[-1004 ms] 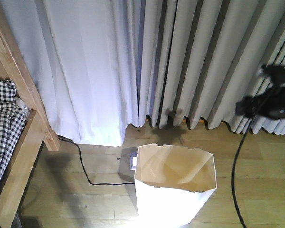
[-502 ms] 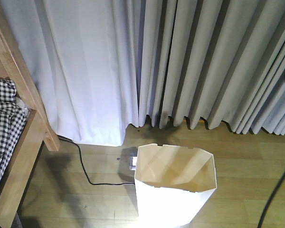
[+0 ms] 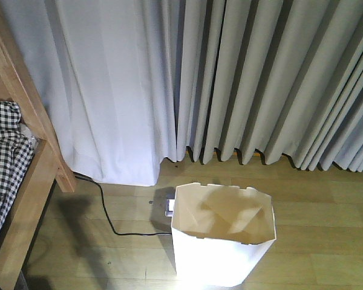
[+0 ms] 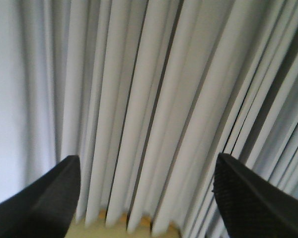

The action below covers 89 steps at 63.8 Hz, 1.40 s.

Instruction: Move trash bin to bedside with robot

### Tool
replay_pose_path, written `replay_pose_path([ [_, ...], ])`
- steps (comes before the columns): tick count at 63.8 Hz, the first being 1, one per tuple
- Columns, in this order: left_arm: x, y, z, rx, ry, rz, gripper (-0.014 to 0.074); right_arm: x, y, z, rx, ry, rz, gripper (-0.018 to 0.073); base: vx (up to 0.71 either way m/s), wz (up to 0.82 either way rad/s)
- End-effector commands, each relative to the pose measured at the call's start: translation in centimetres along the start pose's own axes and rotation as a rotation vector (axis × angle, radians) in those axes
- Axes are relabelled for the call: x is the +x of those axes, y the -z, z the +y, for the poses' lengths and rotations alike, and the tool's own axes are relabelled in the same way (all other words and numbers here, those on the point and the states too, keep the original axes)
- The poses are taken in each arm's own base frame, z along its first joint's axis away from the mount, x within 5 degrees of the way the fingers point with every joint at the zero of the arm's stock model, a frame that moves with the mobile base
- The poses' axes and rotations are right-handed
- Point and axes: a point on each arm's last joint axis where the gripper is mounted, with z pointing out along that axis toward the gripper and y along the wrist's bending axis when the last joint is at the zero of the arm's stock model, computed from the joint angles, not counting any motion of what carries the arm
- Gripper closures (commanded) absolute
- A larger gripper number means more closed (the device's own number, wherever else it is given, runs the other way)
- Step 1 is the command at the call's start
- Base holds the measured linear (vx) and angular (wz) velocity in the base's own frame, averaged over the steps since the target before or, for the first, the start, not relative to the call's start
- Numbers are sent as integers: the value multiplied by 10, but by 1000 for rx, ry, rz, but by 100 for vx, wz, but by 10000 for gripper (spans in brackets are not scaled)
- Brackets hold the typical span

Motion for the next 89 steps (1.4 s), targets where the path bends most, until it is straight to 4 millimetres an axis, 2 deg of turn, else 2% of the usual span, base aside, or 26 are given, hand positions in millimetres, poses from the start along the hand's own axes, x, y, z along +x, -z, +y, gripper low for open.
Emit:
replay_pose_path([
  [1, -3, 0, 0, 7, 23, -70, 603, -11, 15, -5, 78, 8, -224, 38, 0, 0],
  [6, -3, 0, 0, 7, 23, -70, 603, -12, 22, -4, 86, 5, -267, 38, 0, 0],
  [16, -3, 0, 0, 7, 23, -70, 603, -9, 19, -4, 73, 4, -229, 48, 0, 0],
  [28, -3, 0, 0, 7, 23, -70, 603, -8, 16, -3, 66, 1, -204, 130, 0, 0],
  [35, -3, 0, 0, 7, 23, -70, 603, -7, 15, -3, 62, 5, -193, 251, 0, 0],
  [48, -3, 0, 0, 7, 23, -70, 603, -7, 15, -3, 63, 7, -193, 574, 0, 0],
  [83, -3, 0, 0, 7, 23, -70, 603, -7, 15, -3, 62, 3, -193, 568, 0, 0],
  [89, -3, 0, 0, 7, 23, -70, 603, 5, 12, -1, 59, 8, -159, 568, 0, 0],
])
